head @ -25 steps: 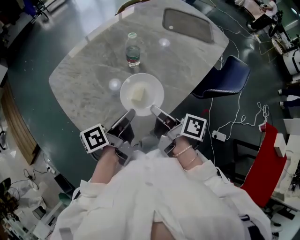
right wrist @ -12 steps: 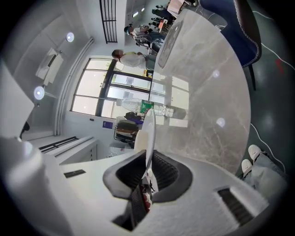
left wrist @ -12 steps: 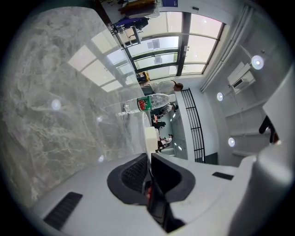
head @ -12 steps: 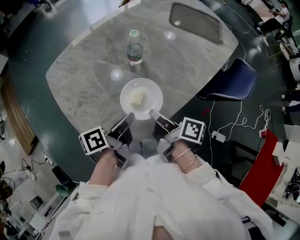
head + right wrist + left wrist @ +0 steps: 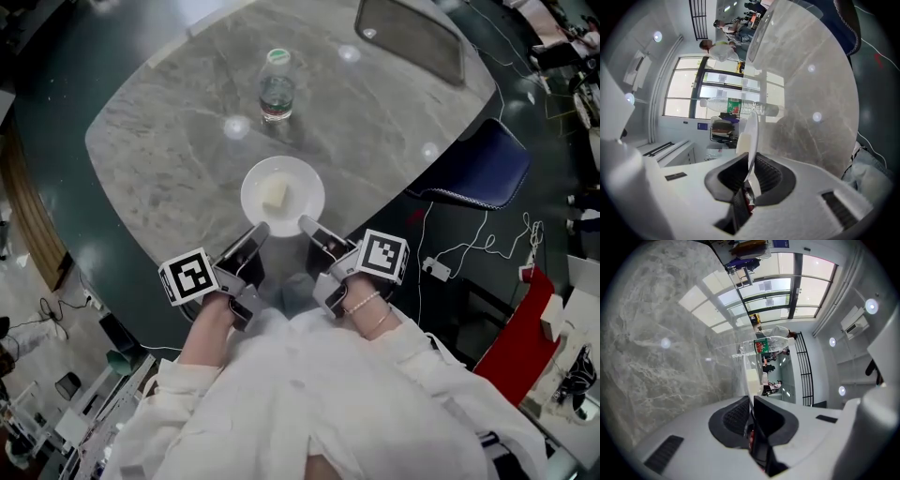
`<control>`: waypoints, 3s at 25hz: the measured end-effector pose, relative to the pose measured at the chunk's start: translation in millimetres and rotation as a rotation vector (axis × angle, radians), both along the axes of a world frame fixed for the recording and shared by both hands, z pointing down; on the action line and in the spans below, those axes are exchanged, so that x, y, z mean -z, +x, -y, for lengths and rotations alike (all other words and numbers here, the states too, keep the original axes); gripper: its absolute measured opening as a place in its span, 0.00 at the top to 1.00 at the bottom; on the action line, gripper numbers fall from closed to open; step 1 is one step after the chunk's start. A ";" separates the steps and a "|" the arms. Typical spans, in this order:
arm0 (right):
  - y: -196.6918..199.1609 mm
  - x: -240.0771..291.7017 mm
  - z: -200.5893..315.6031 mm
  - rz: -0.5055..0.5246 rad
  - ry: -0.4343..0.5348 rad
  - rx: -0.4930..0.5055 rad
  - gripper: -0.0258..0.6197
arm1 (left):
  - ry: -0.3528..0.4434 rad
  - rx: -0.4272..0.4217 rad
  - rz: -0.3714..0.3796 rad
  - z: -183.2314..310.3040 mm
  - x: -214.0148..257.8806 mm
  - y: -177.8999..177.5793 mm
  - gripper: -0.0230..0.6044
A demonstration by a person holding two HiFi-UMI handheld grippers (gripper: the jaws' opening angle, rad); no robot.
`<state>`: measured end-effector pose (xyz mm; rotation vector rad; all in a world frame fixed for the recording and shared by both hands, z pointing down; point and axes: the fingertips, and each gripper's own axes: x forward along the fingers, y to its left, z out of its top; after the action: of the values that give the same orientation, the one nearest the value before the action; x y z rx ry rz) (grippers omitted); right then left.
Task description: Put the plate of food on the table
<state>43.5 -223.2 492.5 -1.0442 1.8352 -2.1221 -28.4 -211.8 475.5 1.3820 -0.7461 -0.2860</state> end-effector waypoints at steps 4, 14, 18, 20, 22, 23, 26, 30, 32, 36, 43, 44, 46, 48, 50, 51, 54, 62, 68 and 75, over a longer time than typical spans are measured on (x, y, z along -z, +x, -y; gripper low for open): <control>-6.1 -5.3 5.1 0.036 -0.001 0.004 0.94 | -0.025 0.001 0.011 1.7 -8.9 -2.9 0.92; -8.2 -27.9 14.2 0.012 -0.078 0.006 0.94 | -0.045 -0.002 0.010 16.3 -28.6 -5.3 0.92; -8.9 -34.2 14.3 -0.004 -0.115 0.005 0.94 | -0.084 0.014 0.008 16.9 -34.0 -6.7 0.92; -11.0 -34.2 17.3 0.009 -0.107 0.007 0.94 | -0.096 0.021 0.007 18.0 -35.4 -8.1 0.92; -12.4 -35.2 22.6 0.014 -0.097 0.016 0.94 | -0.093 0.022 0.010 22.0 -37.3 -8.9 0.92; -12.7 -36.2 24.7 0.009 -0.097 0.023 0.94 | -0.078 0.019 0.012 24.9 -38.1 -9.0 0.92; -15.2 -37.7 30.8 -0.004 -0.083 0.050 0.94 | -0.072 0.023 0.013 29.9 -40.7 -9.6 0.92; -16.9 -41.7 40.2 -0.043 -0.070 0.081 0.94 | -0.121 0.047 0.021 36.3 -46.5 -10.8 0.92; -16.2 -42.1 46.6 -0.055 -0.055 0.086 0.94 | -0.113 0.050 0.010 41.8 -47.5 -10.1 0.92; -14.2 -38.6 52.5 -0.075 -0.044 0.079 0.93 | -0.106 0.054 0.009 46.1 -44.8 -10.1 0.92; -12.2 -36.9 60.3 -0.101 -0.027 0.097 0.82 | -0.090 0.060 0.022 54.2 -41.5 -8.0 0.92; -10.6 -37.2 62.6 -0.106 -0.026 0.097 0.80 | -0.084 0.063 0.025 56.3 -42.8 -8.7 0.92; -4.4 -39.9 71.8 -0.120 -0.022 0.091 0.78 | -0.076 0.075 0.035 65.1 -48.9 -10.7 0.92; 2.0 -41.4 79.4 -0.128 -0.020 0.083 0.77 | -0.075 0.091 0.049 72.2 -54.7 -14.3 0.92; 5.4 -41.1 82.7 -0.129 -0.017 0.078 0.77 | -0.086 0.101 0.061 74.2 -57.0 -17.5 0.92; 6.3 -41.3 83.4 -0.130 -0.017 0.078 0.77 | -0.095 0.104 0.067 74.0 -57.6 -18.5 0.92; 9.1 -43.7 85.4 -0.130 -0.023 0.067 0.77 | -0.103 0.097 0.094 74.0 -63.0 -18.6 0.92; 5.3 -47.6 83.1 -0.131 -0.035 0.069 0.77 | -0.136 0.055 0.207 70.4 -76.8 -23.7 0.92; 5.4 -51.0 82.4 -0.137 -0.040 0.079 0.77 | -0.139 0.048 0.262 73.1 -82.3 -23.9 0.92; 8.1 -52.2 80.5 -0.155 -0.034 0.081 0.77 | -0.135 0.031 0.306 70.8 -83.0 -27.2 0.92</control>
<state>51.6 -303.7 544.7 -1.1938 1.9472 -2.1809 -55.6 -282.6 558.4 1.3003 -1.0211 -0.0459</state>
